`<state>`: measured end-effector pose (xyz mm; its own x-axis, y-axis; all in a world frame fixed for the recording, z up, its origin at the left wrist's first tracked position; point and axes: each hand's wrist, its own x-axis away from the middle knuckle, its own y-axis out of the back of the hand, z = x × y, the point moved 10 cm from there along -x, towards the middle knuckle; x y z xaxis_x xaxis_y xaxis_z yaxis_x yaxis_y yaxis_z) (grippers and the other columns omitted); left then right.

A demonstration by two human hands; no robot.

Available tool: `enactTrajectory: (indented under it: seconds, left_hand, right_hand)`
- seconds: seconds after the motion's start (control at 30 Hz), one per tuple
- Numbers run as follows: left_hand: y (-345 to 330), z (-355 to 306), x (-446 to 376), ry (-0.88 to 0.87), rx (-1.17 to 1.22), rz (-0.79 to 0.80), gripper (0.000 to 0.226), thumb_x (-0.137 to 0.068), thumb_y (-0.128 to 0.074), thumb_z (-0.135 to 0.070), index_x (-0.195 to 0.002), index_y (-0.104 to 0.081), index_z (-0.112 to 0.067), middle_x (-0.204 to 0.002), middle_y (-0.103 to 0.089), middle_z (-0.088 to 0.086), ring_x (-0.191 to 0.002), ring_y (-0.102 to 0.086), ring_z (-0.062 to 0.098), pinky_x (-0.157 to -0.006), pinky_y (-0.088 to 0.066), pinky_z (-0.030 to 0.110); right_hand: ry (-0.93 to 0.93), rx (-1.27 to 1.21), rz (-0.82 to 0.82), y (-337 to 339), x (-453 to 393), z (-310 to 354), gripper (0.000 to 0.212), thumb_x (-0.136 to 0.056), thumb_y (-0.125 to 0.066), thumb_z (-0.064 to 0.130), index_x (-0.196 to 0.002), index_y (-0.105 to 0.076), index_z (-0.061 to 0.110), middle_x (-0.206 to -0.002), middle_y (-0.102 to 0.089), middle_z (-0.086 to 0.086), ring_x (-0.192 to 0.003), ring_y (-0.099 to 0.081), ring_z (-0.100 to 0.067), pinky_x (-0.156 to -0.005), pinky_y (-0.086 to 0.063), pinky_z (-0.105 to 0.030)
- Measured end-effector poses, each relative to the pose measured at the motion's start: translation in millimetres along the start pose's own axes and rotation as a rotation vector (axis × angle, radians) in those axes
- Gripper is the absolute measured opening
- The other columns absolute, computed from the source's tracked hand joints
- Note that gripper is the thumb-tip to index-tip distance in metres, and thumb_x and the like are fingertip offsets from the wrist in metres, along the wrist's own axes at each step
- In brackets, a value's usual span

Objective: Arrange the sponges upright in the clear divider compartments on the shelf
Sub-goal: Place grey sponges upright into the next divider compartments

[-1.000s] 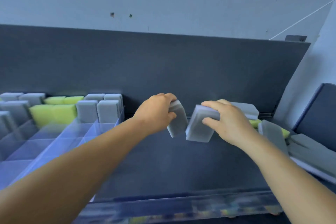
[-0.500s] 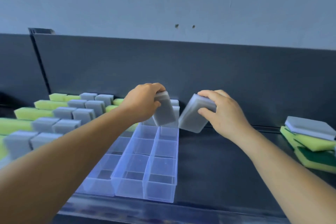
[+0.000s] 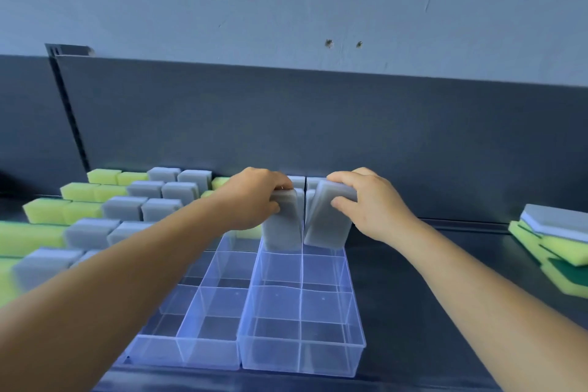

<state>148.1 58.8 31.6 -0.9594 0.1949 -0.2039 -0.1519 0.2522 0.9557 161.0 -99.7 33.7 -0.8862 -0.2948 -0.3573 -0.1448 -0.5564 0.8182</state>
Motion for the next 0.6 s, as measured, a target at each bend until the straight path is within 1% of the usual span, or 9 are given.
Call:
enactTrajectory:
  seconds: [0.13, 0.2, 0.23, 0.3, 0.4, 0.5, 0.6]
  left_hand:
    - [-13, -10, -4, -0.056, -0.105, 0.023, 0.022, -0.081, -0.053, -0.009, -0.098, -0.060, -0.022, -0.098, -0.063, 0.000, -0.091, -0.054, 0.024, -0.077, -0.049, 0.036]
    - [-21, -13, -5, -0.065, -0.136, 0.042, 0.013, -0.081, -0.053, -0.009, -0.084, -0.052, -0.021, -0.093, -0.063, 0.001, -0.088, -0.055, 0.026, -0.076, -0.050, 0.038]
    - [-26, -13, -6, -0.066, -0.156, 0.055, 0.014, -0.081, -0.053, -0.009, -0.081, -0.048, -0.022, -0.092, -0.062, 0.003, -0.089, -0.056, 0.027, -0.075, -0.050, 0.038]
    - [-34, -12, -7, -0.064, -0.187, 0.076, 0.015, -0.082, -0.052, -0.009, -0.080, -0.045, -0.022, -0.095, -0.063, 0.005, -0.092, -0.057, 0.029, -0.073, -0.048, 0.036]
    - [-40, -13, -6, -0.079, -0.202, 0.086, 0.010, -0.084, -0.052, -0.011, -0.082, -0.049, -0.020, -0.099, -0.063, 0.006, -0.095, -0.057, 0.028, -0.074, -0.046, 0.035]
    - [-40, -12, -6, -0.087, -0.194, 0.084, 0.008, -0.084, -0.052, -0.011, -0.086, -0.055, -0.018, -0.100, -0.063, 0.006, -0.095, -0.057, 0.028, -0.075, -0.047, 0.036]
    - [-41, -12, -4, -0.091, -0.212, 0.086, 0.011, -0.084, -0.052, -0.012, -0.093, -0.057, -0.016, -0.103, -0.063, 0.006, -0.099, -0.057, 0.029, -0.077, -0.049, 0.036]
  right_hand:
    - [0.026, 0.089, 0.029, -9, -2, 10, 0.038, -0.092, -0.055, 0.021, -0.129, -0.055, 0.028, -0.123, -0.049, 0.003, -0.096, -0.050, -0.018, -0.081, -0.041, -0.027]
    - [0.042, 0.136, 0.064, -20, -2, 16, 0.036, -0.091, -0.056, 0.020, -0.126, -0.056, 0.029, -0.120, -0.049, 0.003, -0.100, -0.053, -0.022, -0.083, -0.044, -0.030]
    - [0.042, 0.152, 0.078, -25, -1, 17, 0.036, -0.091, -0.057, 0.020, -0.126, -0.057, 0.029, -0.120, -0.049, 0.003, -0.102, -0.053, -0.023, -0.084, -0.044, -0.030]
    - [0.025, 0.164, 0.101, -32, -1, 15, 0.038, -0.091, -0.058, 0.020, -0.127, -0.056, 0.029, -0.123, -0.049, 0.003, -0.105, -0.052, -0.022, -0.085, -0.043, -0.029]
    - [-0.020, 0.188, 0.142, -38, 3, 8, 0.041, -0.092, -0.058, 0.021, -0.132, -0.053, 0.028, -0.130, -0.047, 0.002, -0.112, -0.050, -0.022, -0.088, -0.041, -0.028]
    - [-0.046, 0.237, 0.205, -49, 7, 5, 0.046, -0.092, -0.058, 0.022, -0.137, -0.049, 0.026, -0.136, -0.045, 0.000, -0.121, -0.047, -0.024, -0.097, -0.041, -0.032]
    - [-0.077, 0.243, 0.212, -51, 10, 4, 0.042, -0.092, -0.057, 0.023, -0.133, -0.052, 0.022, -0.133, -0.047, -0.003, -0.119, -0.048, -0.027, -0.097, -0.043, -0.037]
